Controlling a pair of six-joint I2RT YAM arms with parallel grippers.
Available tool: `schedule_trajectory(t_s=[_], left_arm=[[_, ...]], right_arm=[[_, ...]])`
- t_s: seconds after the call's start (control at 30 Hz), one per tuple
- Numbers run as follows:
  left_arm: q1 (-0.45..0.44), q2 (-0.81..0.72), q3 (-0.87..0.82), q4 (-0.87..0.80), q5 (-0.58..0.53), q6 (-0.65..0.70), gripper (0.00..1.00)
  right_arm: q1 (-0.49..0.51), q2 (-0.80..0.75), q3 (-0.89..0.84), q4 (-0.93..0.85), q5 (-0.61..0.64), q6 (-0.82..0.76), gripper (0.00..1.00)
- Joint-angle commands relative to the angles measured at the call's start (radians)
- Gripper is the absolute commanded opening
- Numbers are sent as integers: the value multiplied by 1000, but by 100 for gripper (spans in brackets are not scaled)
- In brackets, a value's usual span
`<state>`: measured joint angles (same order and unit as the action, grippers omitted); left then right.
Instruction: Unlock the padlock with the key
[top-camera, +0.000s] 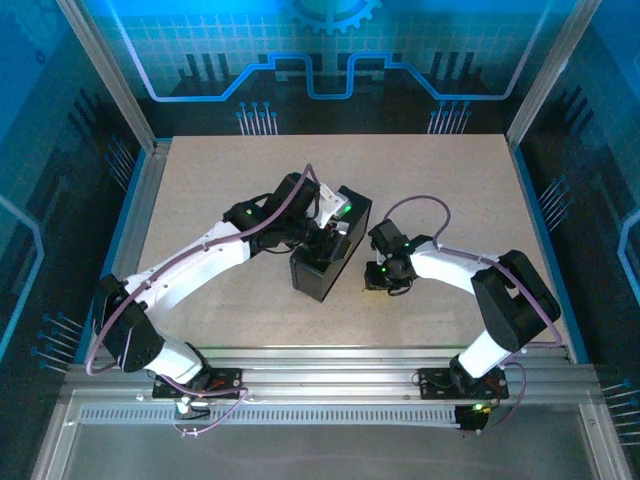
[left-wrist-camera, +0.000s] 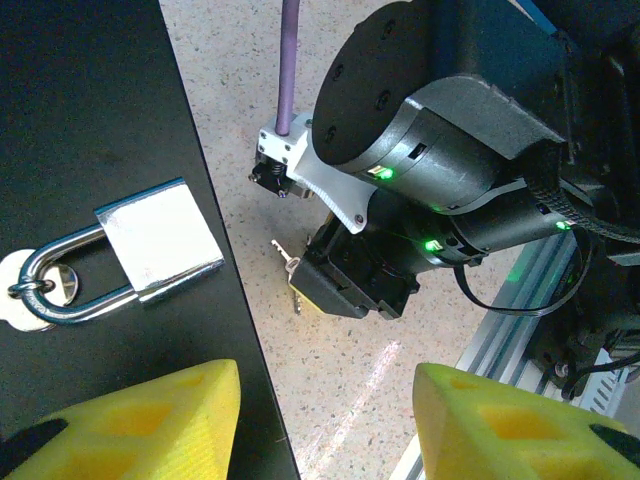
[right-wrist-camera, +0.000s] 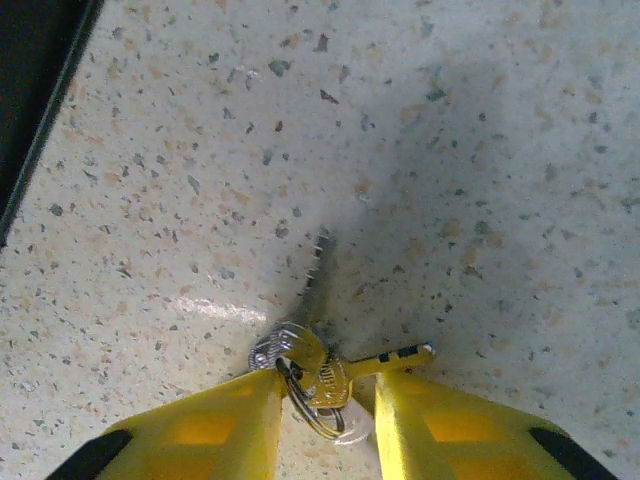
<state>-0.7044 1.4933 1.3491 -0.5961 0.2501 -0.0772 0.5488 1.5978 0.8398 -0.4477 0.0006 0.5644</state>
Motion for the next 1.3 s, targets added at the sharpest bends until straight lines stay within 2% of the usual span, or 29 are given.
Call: schedule_trajectory(t_s=[0.0,0.2,0.33,0.6,0.93,1.13,1.27], left_arm=[[-7,10,8,-6,-5,1,50],[-6,7,12,-9,-7,6,50],[-6,7,13,-9,-7,4,51],[-7,5,15,-13,-10,9,51],[-6,3,19,-19,-17,18,51],[-5,1,22,-24,-17,20,51],[-6,-3,24,-29,-21,24,51]], right_arm=[[-3,2,-2,-9,27,1,28],[3,-77,29,-46,32,-9,36],[17,-98,55,-57,64,-2,36],[43,1,95,-36,95,22,34],[77,65,118,-97,163,50,30],[93,89,114,-83,157,70,22],[102,102,128,-101,169,80,21]])
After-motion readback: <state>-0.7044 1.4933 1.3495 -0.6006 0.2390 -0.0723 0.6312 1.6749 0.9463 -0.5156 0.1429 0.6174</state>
